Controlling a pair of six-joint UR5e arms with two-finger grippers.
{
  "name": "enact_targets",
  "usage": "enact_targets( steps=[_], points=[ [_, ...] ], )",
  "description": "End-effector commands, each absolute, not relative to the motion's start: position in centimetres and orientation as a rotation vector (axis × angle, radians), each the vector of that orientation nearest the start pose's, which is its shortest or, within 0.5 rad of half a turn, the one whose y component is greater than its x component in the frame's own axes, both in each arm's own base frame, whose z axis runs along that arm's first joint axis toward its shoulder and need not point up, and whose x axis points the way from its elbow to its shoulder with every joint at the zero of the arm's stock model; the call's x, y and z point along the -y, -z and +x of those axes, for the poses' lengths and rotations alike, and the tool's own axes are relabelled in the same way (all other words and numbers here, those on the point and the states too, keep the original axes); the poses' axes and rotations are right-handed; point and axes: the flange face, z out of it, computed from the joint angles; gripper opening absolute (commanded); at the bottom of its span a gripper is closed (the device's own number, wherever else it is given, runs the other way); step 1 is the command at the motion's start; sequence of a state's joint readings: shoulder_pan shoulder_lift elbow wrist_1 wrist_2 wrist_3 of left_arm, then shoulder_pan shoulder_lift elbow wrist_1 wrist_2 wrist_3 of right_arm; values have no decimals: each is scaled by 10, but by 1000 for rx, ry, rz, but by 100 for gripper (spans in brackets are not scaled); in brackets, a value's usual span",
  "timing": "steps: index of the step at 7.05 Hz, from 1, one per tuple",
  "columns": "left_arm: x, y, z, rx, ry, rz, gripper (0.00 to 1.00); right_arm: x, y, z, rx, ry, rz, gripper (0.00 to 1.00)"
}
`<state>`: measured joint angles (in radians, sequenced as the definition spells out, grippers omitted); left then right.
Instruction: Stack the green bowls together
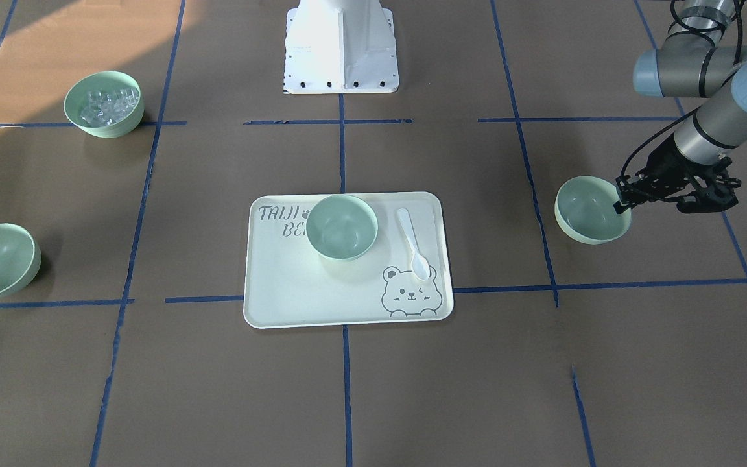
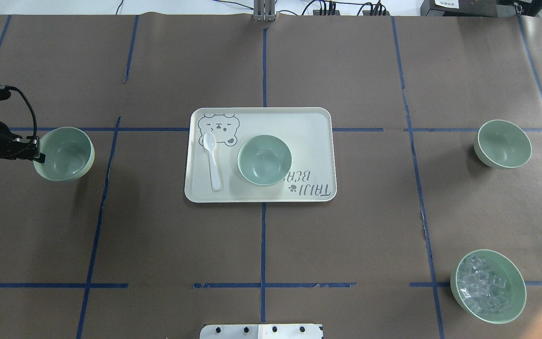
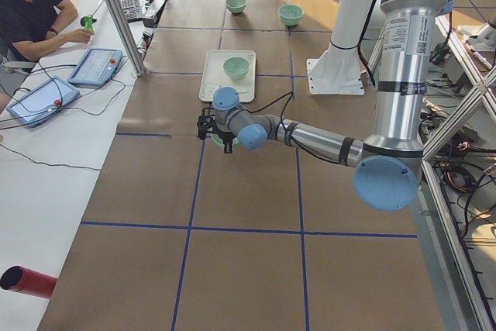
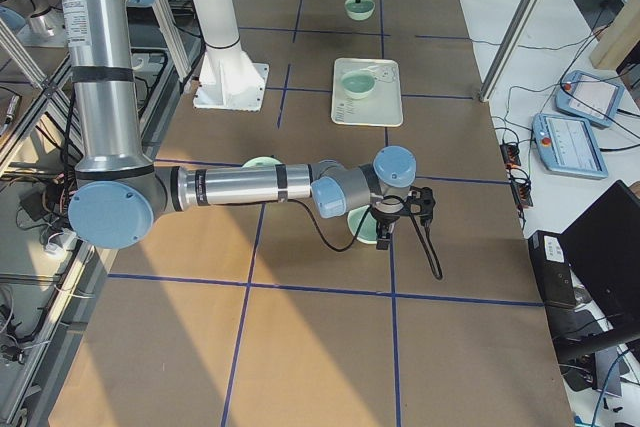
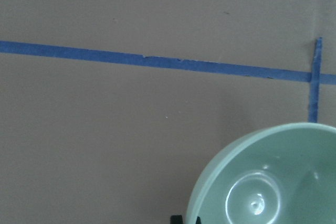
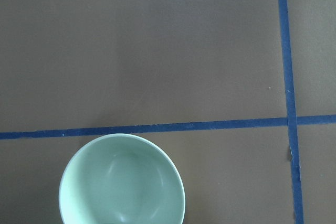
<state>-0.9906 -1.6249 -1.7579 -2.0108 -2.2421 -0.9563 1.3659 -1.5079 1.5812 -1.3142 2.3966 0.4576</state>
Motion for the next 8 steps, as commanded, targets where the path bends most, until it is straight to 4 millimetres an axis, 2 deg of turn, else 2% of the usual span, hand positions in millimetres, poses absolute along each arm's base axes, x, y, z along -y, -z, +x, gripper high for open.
enact_targets(
  steps=[1,2,4,5,6,8],
  points=[
    [494,-428,238,-936,216,-8,0,535,-590,-66,851,-94,32,100],
    [503,-401,244,-952,265,-19,0,535,-598,-90,836,-103,75,100],
    [521,-353,256,-951,315,-44,0,527,-631,-125,883,-129,144,100],
    [525,-340,259,-952,326,-50,0,525,-636,-134,880,-122,145,100],
    [530,-322,266,-968,355,-61,0,520,-657,-141,865,-120,104,100],
    [531,-308,272,-982,375,-70,0,517,-661,-145,866,-112,95,98]
  ],
)
